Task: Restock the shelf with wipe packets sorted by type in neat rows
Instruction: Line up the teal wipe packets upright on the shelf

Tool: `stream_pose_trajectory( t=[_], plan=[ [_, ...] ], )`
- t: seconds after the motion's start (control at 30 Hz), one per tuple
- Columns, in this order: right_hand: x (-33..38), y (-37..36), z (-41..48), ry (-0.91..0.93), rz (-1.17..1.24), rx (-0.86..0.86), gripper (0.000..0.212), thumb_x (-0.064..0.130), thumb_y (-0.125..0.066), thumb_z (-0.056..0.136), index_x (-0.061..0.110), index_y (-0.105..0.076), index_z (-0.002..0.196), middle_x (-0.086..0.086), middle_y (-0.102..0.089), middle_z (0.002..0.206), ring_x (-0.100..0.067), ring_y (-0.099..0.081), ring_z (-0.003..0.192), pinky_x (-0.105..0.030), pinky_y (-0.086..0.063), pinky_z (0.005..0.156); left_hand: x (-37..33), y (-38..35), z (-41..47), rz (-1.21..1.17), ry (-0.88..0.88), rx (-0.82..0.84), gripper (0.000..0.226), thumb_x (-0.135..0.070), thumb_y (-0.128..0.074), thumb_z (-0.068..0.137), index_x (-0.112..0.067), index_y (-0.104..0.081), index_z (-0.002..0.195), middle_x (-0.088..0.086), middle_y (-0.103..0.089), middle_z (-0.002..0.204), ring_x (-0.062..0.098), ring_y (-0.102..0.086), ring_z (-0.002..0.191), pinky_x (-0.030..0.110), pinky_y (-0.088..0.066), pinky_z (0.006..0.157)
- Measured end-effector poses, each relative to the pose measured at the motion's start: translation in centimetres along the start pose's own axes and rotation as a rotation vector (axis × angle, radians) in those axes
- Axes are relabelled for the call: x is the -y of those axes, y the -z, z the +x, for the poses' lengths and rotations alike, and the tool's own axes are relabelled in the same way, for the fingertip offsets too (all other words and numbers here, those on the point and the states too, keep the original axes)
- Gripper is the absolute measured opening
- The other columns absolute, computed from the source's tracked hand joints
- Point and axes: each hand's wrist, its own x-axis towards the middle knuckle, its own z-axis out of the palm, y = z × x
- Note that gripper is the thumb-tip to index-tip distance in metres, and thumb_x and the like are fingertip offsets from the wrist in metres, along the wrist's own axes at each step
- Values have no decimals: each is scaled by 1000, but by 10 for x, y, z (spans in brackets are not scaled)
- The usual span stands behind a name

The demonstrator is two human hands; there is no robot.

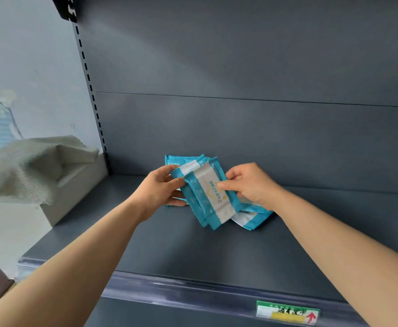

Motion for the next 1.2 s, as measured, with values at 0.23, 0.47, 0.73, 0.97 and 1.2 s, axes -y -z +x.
stream_pose_trajectory(
  t=[0.23,0.47,0.73,0.97,1.2],
  plan=[
    [7,33,21,3,-53,-176,5,16,-65,87,12,-62,86,-6,-71,90,-23,-68,87,-41,-56,79,-4,12,5,-25,116,-37,20,-14,-56,95,-5,-52,113,14,-71,105,24,-72,91,41,-60,75],
    [9,19,31,53,-132,-77,5,18,-59,91,13,-58,91,-5,-69,89,-16,-68,81,-28,-53,63,1,5,7,-115,118,1,25,-4,-47,99,-21,-58,113,12,-70,109,26,-71,95,45,-59,79],
    [12,-15,40,193,-158,41,13,13,-63,87,19,-55,78,6,-57,69,-6,-51,62,-21,-41,58,7,4,3,-118,89,19,26,-25,-61,91,-9,-54,109,14,-71,103,27,-71,94,42,-60,75],
    [4,-26,52,111,-256,96,24,17,-75,81,12,-65,103,0,-63,101,-14,-60,95,-29,-50,88,38,29,23,599,154,-294,40,-37,-76,79,-3,-61,94,4,-63,84,18,-55,69,29,-42,57],
    [-13,-44,61,-80,-406,172,55,15,-80,72,16,-56,123,-5,-63,114,-15,-59,89,-28,-49,80,42,40,53,284,278,-163,35,-16,-81,73,-4,-60,98,12,-72,98,26,-70,89,42,-57,84]
  ],
)
